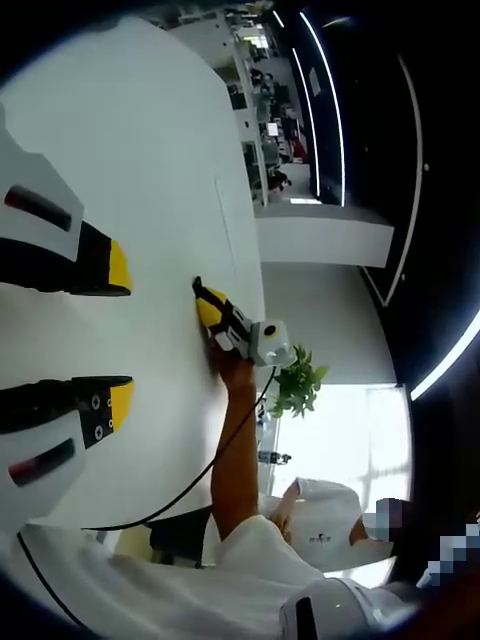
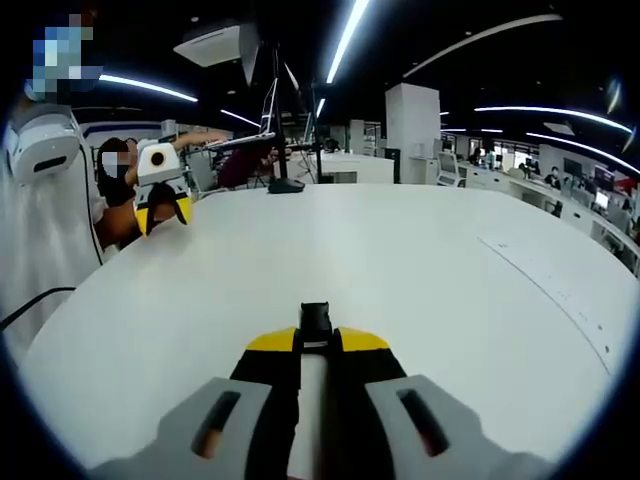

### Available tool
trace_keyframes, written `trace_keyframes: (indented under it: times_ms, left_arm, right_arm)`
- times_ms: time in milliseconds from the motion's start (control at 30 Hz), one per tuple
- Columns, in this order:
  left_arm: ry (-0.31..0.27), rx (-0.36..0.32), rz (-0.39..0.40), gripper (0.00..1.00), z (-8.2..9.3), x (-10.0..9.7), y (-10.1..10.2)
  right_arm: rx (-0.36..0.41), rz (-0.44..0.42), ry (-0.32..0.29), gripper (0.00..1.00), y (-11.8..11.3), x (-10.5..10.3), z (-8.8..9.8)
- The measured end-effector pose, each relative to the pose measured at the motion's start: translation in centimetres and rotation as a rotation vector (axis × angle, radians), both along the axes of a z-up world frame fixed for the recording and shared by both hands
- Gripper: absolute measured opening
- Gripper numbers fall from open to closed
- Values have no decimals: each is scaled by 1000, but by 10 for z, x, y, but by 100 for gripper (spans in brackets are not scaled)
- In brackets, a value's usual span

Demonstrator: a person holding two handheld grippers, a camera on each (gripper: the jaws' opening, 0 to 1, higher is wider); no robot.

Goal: Snap the two parts of the plastic buckle together until the buckle closes and remains connected.

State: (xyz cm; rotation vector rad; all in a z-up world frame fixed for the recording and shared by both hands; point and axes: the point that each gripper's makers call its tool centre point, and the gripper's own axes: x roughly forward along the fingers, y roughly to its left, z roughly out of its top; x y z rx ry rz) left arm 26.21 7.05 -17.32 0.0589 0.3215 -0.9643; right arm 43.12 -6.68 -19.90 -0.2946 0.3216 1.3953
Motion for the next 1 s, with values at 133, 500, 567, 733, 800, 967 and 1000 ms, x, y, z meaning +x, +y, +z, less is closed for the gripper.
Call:
trace_keyframes:
  times_ms: [133,500,567,733,800,967,1000]
  left_arm:
    - [2,-1,1,31,-1,0,0]
    - [-1,6,-8,31,1,-1,-3]
    - [-1,3,-9,31,1,-1,-3]
    - [-1,9,-7,31,1,-1,-3]
    - [1,4,-7,31,1,-1,-3]
    - [-1,2,-13,31,1,-1,-5]
    - [-3,2,-13,31,2,-1,-6]
  right_arm:
    - [1,6,-1,12,-1,2,0]
    - [4,0,-3,12,1,2,0]
    - [4,-1,-3,12,1,3,0]
    - [6,-1,-2,13,1,5,0]
    - [6,0,-1,13,1,4,0]
    - [6,5,-5,18,1,4,0]
    - [7,6,-3,20,1,2,-1]
